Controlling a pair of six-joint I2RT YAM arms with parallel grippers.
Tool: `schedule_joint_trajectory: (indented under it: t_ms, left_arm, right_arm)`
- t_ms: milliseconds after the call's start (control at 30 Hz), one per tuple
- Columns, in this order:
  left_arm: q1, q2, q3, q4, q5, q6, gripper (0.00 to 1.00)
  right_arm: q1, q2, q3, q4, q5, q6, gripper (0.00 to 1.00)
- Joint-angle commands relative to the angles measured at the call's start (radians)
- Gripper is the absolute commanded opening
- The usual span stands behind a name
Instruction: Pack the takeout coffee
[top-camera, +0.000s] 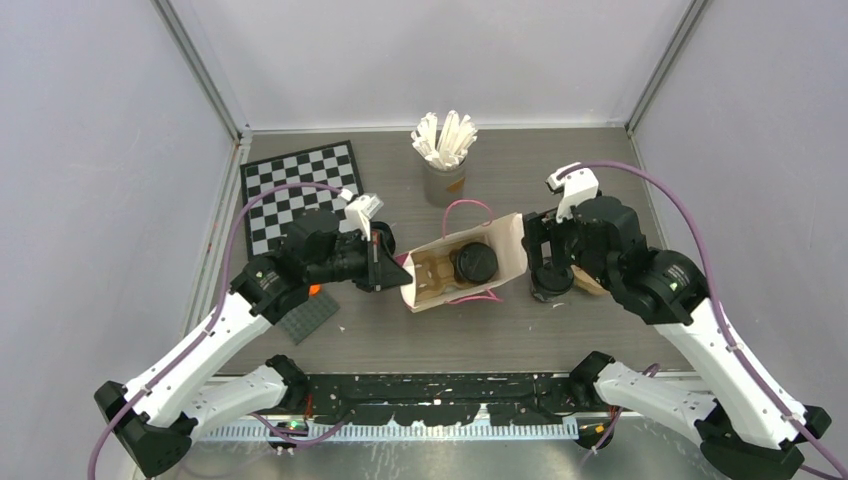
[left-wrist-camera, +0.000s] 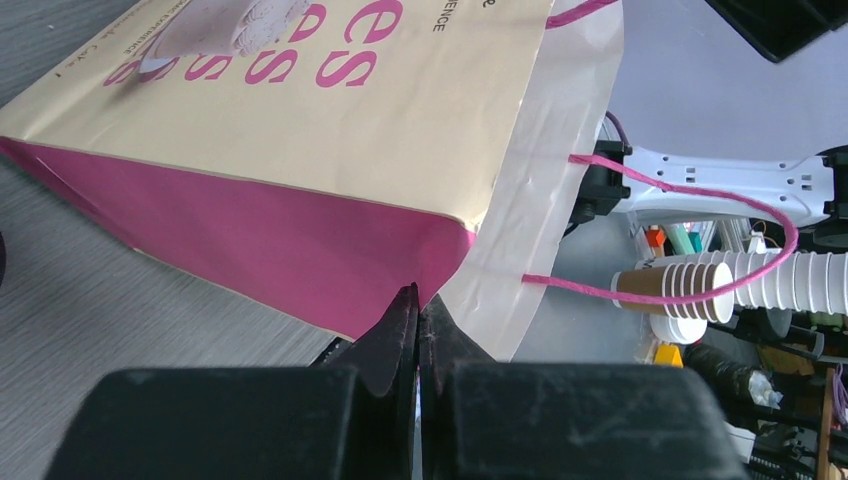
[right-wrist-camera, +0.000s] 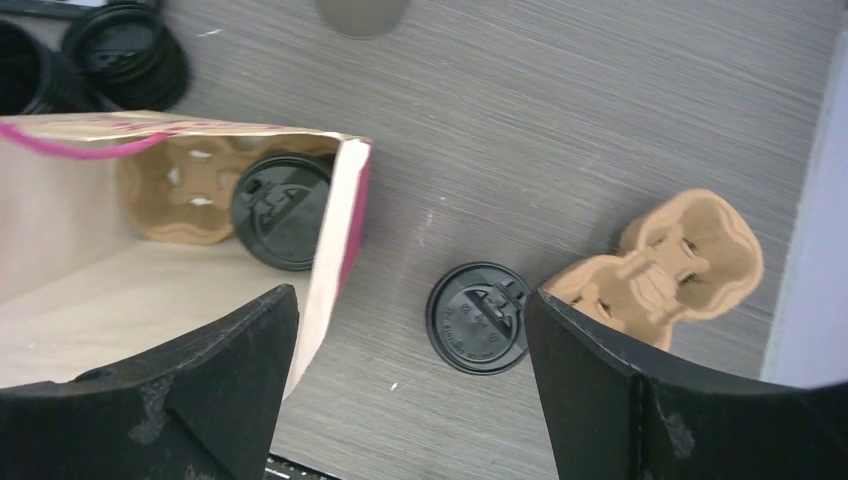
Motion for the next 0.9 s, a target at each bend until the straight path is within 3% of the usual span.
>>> schedule_joint_trajectory:
  t_ms: [0,300,667,867]
  left_arm:
    - [0.002,0.0,0.06,-0.025,-0.029,0.005,0.0]
    - [0.002,0.009,0.08,-0.049,-0.036,0.012,0.0]
    - [0.003,0.002,0.1,-0.084,-0.046,0.025,0.0]
    - [0.003,-0.013,0.089,-0.083,-0.035,0.02,0.0]
  right_arm:
    - [-0.004,-0.035,0.018,0.026,-0.122,-0.015,0.87]
    - [-0.089,-0.037,-0.114,0.069,-0.044,0.071,0.89]
    - [-0.405,-0.046,-0.265,0.128,-0.288,0.132,0.9]
    - [-0.435,-0.084,-0.443,0.326,-0.279,0.16,0.9]
